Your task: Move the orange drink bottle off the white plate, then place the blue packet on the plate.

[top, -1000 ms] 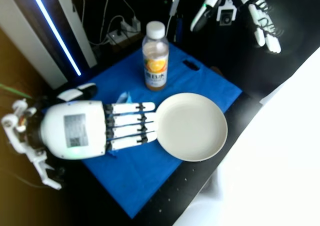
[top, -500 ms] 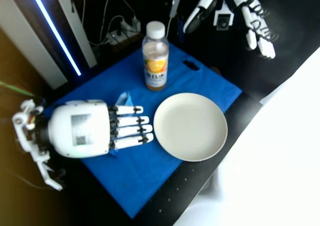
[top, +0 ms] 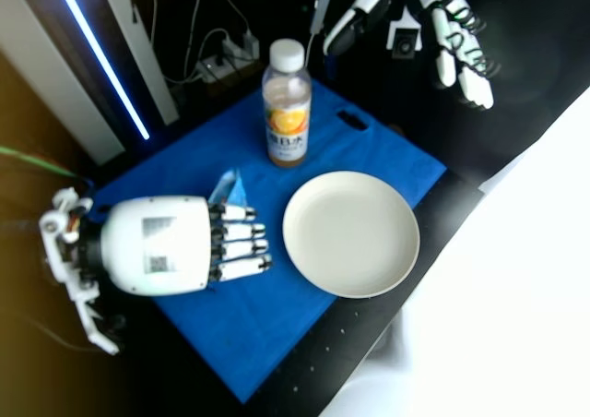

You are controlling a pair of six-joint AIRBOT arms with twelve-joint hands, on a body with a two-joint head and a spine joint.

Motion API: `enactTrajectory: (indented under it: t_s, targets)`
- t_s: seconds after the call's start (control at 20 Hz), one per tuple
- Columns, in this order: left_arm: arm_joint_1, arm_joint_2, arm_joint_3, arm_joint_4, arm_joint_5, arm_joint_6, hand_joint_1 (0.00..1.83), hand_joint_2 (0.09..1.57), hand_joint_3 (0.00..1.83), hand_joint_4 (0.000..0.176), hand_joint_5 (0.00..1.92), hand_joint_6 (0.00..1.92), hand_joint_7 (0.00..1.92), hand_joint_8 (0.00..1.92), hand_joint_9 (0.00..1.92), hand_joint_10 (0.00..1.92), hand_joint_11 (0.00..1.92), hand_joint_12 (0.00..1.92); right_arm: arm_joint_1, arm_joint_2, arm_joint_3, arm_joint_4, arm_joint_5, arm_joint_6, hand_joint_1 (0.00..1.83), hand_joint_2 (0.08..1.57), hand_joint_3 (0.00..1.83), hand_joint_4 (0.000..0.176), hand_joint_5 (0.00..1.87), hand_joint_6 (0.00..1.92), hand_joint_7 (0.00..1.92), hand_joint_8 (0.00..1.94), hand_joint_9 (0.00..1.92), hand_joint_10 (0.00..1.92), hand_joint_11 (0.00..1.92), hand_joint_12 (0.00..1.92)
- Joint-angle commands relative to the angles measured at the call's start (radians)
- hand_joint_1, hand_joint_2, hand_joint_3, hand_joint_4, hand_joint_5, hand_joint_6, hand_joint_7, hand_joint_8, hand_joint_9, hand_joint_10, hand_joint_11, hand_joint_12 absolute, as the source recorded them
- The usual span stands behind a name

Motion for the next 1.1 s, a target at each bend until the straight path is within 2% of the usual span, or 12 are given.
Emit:
enactTrajectory:
  t_s: [0.0,0.1,0.2,0.4,0.45,0.5,0.55,0.65,0.75,0.8,0.95,1.05]
  targets:
    - [0.001,-0.003,-0.001,-0.053,-0.083,-0.007,0.70,0.69,0.00,0.176,0.00,0.00,0.00,0.00,0.00,0.00,0.00,0.00,0.017,-0.002,0.007,0.065,0.074,0.006,1.38,1.09,0.00,0.000,0.99,0.79,1.07,0.84,0.93,1.18,0.71,1.27]
    - [0.012,-0.004,0.001,-0.062,-0.084,-0.006,0.71,0.70,0.01,0.176,0.00,0.00,0.00,0.00,0.00,0.00,0.00,0.00,0.021,-0.004,0.010,0.069,0.075,0.006,1.27,1.10,0.00,0.000,0.97,0.82,1.09,0.98,0.98,0.80,0.73,1.35]
    - [0.013,-0.004,0.002,-0.063,-0.080,-0.005,0.71,0.70,0.01,0.176,0.00,0.00,0.00,0.00,0.00,0.00,0.00,0.00,0.036,-0.004,0.011,0.069,0.077,0.006,1.27,1.10,0.00,0.000,0.97,0.80,1.09,1.00,1.00,0.80,0.71,1.40]
    - [0.020,-0.006,0.004,-0.073,-0.075,0.002,0.69,0.72,0.01,0.176,0.00,0.00,0.00,0.00,0.00,0.00,0.00,0.00,0.104,-0.004,0.011,0.048,0.087,0.006,1.28,1.09,0.00,0.000,1.07,0.57,1.06,1.12,0.91,1.42,0.75,1.82]
    - [0.021,-0.006,0.004,-0.074,-0.074,0.003,0.69,0.72,0.01,0.176,0.00,0.00,0.00,0.00,0.00,0.00,0.00,0.00,0.133,-0.004,0.011,0.032,0.087,0.006,1.28,1.08,0.00,0.000,1.10,0.57,1.08,1.05,0.89,1.24,0.70,1.71]
    - [0.021,-0.006,0.005,-0.074,-0.072,0.003,0.69,0.72,0.01,0.176,0.00,0.00,0.00,0.00,0.00,0.00,0.00,0.00,0.162,-0.004,0.011,0.016,0.087,0.006,1.28,1.08,0.00,0.000,1.11,0.52,1.05,1.12,0.88,1.31,0.70,1.77]
    - [0.021,-0.007,0.006,-0.074,-0.071,0.003,0.69,0.73,0.01,0.176,0.00,0.00,0.00,0.00,0.00,0.00,0.00,0.00,0.183,-0.004,0.013,0.005,0.086,0.006,1.26,1.11,0.00,0.000,0.99,0.88,0.98,1.10,0.81,1.61,0.72,1.89]
    - [0.021,-0.011,0.009,-0.074,-0.069,0.003,0.70,0.74,0.01,0.176,0.00,0.00,0.00,0.00,0.00,0.00,0.00,0.00,0.225,-0.004,0.025,-0.013,0.084,0.006,1.20,1.08,0.00,0.000,1.09,0.73,0.94,1.59,0.92,1.87,0.93,1.92]
    - [0.021,-0.018,0.013,-0.073,-0.067,0.004,0.68,0.74,0.01,0.176,0.00,0.00,0.00,0.00,0.00,0.00,0.00,0.00,0.257,-0.012,0.033,-0.032,0.072,0.006,1.20,1.05,0.00,0.000,1.11,0.74,1.04,1.30,1.01,1.92,1.07,1.92]
    - [0.022,-0.022,0.017,-0.072,-0.067,0.004,0.68,0.75,0.01,0.176,0.00,0.00,0.00,0.00,0.00,0.00,0.00,0.00,0.267,-0.029,0.050,-0.034,0.070,0.006,1.27,1.08,0.00,0.000,1.11,0.56,1.05,1.17,0.90,1.64,0.85,1.83]
    - [0.023,-0.030,0.024,-0.070,-0.067,0.004,0.68,0.75,0.01,0.173,0.00,0.00,0.00,0.00,0.00,0.00,0.00,0.00,0.274,-0.091,0.102,-0.026,0.065,0.006,1.19,1.06,0.00,0.000,1.10,0.77,1.02,1.87,1.10,1.92,1.20,1.92]
    - [0.023,-0.036,0.027,-0.068,-0.071,0.004,0.66,0.74,0.00,0.172,0.00,0.00,0.00,0.00,0.00,0.00,0.00,0.00,0.274,-0.138,0.144,-0.004,0.057,0.006,1.19,1.06,0.00,0.000,1.10,0.76,1.05,1.92,1.18,1.92,1.31,1.92]
